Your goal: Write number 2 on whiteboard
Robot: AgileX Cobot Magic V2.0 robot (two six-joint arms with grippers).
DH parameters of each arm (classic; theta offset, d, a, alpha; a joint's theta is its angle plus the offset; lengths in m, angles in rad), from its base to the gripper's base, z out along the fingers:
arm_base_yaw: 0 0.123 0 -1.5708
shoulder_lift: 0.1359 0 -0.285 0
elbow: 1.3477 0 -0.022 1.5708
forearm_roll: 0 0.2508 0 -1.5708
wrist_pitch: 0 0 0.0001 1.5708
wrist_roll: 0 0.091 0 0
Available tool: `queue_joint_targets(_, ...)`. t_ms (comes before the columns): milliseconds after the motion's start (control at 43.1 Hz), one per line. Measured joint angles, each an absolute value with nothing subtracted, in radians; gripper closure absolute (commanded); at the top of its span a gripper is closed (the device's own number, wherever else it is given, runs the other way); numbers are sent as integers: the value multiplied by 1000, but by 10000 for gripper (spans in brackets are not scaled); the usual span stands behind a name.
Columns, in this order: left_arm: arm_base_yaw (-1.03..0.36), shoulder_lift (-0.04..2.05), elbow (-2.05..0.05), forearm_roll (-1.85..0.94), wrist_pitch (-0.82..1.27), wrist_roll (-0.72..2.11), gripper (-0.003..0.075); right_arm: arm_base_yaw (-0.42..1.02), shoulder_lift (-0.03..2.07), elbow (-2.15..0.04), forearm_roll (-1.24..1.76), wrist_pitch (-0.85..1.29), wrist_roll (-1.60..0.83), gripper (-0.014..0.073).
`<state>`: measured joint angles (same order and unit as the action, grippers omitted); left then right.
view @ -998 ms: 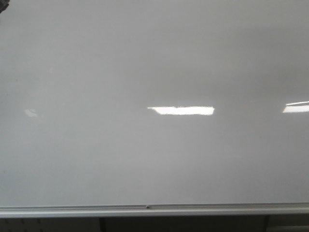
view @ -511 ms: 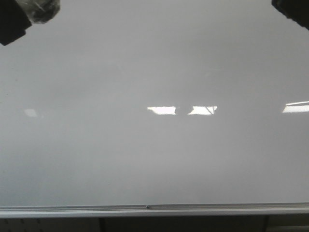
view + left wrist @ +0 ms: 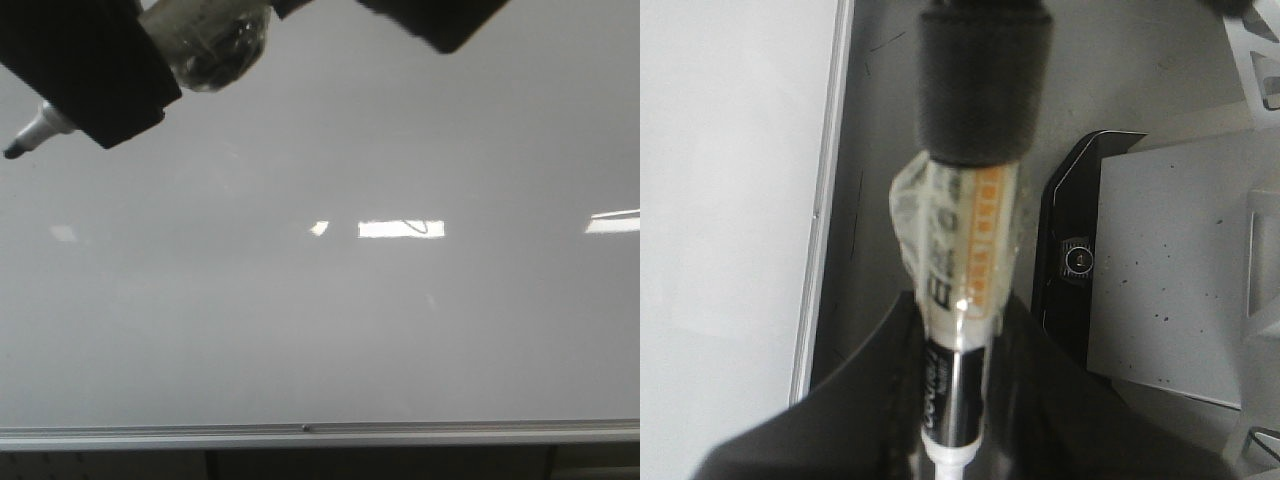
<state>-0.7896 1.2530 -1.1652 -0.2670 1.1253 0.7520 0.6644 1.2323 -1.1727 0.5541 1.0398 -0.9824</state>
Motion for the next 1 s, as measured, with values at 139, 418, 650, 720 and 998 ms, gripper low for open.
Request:
queue_joint_targets(139, -790, 1257, -1165, -267, 1123, 752, 730, 700, 1264, -1190, 561, 1010, -985, -62)
queue_joint_targets(418, -790, 1260, -1165, -267, 1119, 752, 730, 705, 1277, -1199, 603, 976, -985, -59)
queue_joint_targets(650, -790, 1260, -1165, -267, 1108, 752, 730, 706, 1278, -1199, 605, 976, -985, 117)
queue_joint_targets(720, -790, 1260, -1165, -267, 1102, 752, 730, 706, 1278, -1199, 605, 978, -985, 200)
queue_joint_targets(998, -793, 1260, -1165, -267, 1098, 756, 724, 706, 1278, -1199, 603, 985, -985, 483)
